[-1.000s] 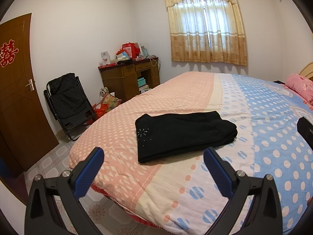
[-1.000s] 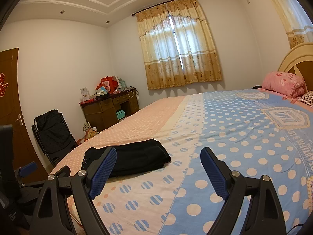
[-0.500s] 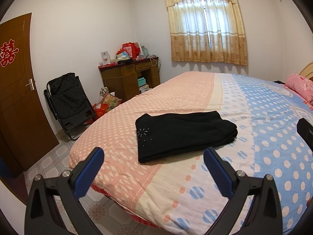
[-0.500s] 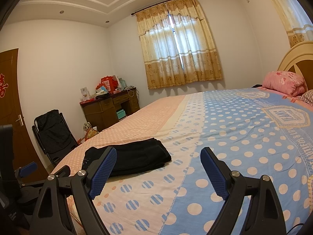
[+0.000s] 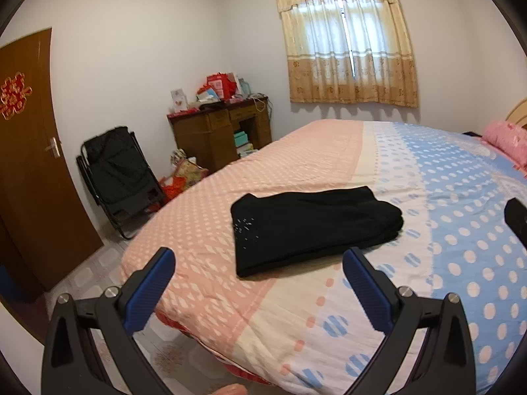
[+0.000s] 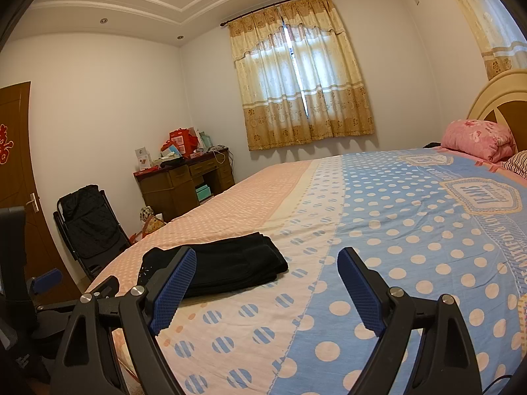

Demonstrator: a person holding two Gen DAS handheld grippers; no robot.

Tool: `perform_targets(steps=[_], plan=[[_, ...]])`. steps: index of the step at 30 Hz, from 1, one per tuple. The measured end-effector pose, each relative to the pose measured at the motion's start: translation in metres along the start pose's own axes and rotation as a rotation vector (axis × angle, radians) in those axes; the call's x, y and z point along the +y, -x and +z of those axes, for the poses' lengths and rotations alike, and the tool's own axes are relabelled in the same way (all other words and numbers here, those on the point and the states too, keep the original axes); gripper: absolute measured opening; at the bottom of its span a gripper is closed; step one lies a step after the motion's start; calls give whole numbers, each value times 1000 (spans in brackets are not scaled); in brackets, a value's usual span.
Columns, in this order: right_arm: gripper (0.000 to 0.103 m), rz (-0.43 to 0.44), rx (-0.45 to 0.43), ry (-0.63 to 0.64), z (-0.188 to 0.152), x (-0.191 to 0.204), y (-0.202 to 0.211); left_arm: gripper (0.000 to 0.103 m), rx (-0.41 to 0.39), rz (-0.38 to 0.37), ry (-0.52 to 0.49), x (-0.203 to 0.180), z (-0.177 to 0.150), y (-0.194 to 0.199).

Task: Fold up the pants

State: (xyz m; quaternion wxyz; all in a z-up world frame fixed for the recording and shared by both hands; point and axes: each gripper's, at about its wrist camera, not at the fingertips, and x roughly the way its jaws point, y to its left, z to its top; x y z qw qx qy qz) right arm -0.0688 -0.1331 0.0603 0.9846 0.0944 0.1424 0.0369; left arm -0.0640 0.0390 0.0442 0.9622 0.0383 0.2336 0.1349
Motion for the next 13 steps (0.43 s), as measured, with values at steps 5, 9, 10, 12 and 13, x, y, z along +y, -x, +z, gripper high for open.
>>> perform_targets(steps=[5, 9, 10, 12, 13], plan=[[89, -1, -2, 0, 0, 0, 0, 103, 22, -11, 8, -2, 3, -3], [89, -2, -1, -1, 0, 0, 0, 103, 3, -56, 43, 1, 3, 1], [89, -2, -2, -2, 0, -1, 0, 103, -3, -50, 39, 0, 4, 2], [89, -8, -2, -9, 0, -2, 1, 103, -15, -40, 22, -2, 5, 4], [89, -15, -4, -11, 0, -2, 1, 103, -19, -37, 14, -3, 5, 5]])
